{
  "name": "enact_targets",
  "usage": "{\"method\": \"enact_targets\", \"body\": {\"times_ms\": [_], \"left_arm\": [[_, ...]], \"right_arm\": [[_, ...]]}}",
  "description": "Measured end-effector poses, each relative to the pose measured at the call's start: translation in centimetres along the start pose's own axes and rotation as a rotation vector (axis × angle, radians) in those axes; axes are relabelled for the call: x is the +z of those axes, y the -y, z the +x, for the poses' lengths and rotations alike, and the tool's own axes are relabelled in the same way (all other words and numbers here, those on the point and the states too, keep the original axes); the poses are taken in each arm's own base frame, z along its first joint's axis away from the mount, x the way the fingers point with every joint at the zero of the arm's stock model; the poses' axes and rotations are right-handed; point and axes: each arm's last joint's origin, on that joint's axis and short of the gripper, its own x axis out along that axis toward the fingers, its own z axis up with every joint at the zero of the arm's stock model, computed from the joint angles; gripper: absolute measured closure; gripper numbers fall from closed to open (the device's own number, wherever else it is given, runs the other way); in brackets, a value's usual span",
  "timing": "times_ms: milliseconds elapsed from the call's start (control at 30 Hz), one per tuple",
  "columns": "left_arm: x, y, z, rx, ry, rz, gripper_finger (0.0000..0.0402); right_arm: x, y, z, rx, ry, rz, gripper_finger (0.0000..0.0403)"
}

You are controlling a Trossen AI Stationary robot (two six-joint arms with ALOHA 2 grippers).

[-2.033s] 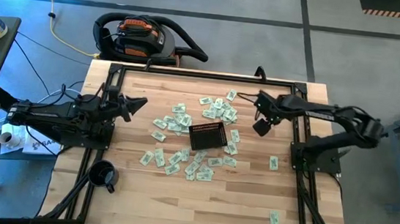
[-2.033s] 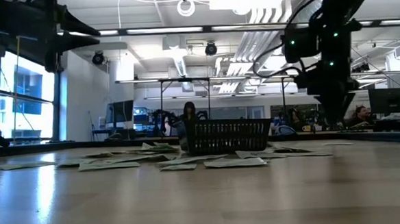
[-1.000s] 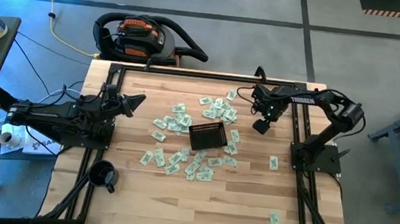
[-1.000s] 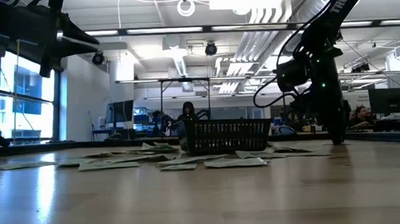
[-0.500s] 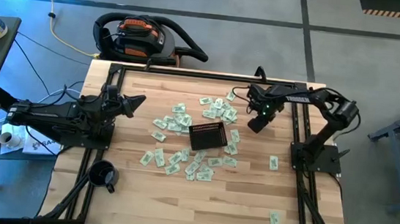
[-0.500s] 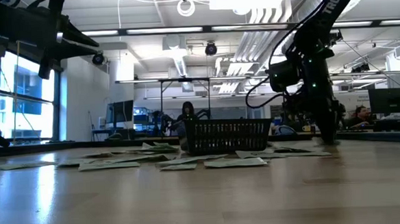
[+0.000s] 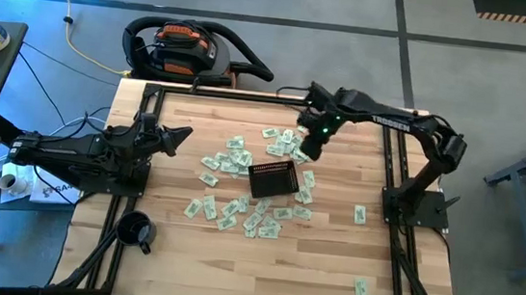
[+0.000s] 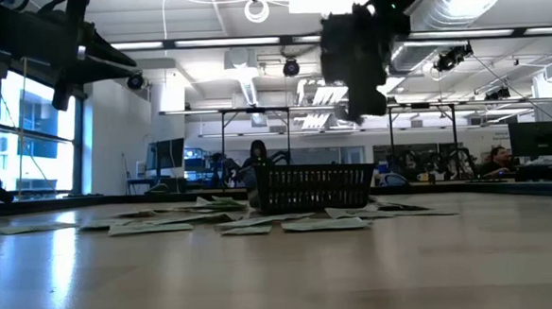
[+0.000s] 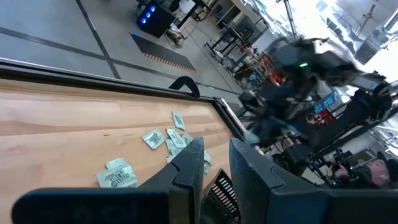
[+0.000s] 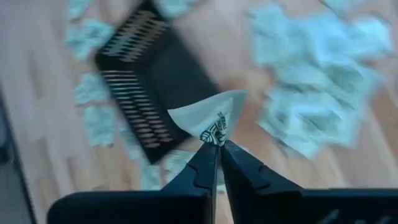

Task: Pick and place Stevia / Truvia into bins
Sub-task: Put the green stevia packet into the black bin

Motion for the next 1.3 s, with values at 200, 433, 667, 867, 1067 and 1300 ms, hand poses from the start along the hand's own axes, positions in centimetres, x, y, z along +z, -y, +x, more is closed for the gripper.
{"method": "enact_targets", "body": {"times_ms": [200,433,667,867,1067,1300], "left_arm": [[-0.2,-0.1,0.0,-0.002,-0.027,0.011,0.0291],[-0.3,0.0,0.0,-0.044,-0.079,0.012,0.0291],[-0.6,0.1,0.0,-0.088,-0.146,0.017,0.0291],[-0.7,0.0,-0.1,-0.084,-0.162,0.025,0.0291],[-0.7,0.0,-0.1,-0.083,-0.162,0.025,0.0291],[-0.9,-0.2,-0.1,-0.065,-0.177,0.017,0.0291]], "right_arm": [[0.7,-4.1,3.1,0.010,-0.095,-0.189,0.0395],[0.5,-5.2,9.0,0.026,-0.216,-0.226,0.0385],[0.8,-6.5,11.1,-0.061,-0.171,-0.251,0.0323],[2.0,-7.2,9.7,-0.242,-0.130,-0.274,0.0228],[4.7,-7.2,6.3,-0.423,-0.039,-0.281,0.0159],[6.0,-0.9,3.0,-0.456,0.026,0.052,0.0157]]}}
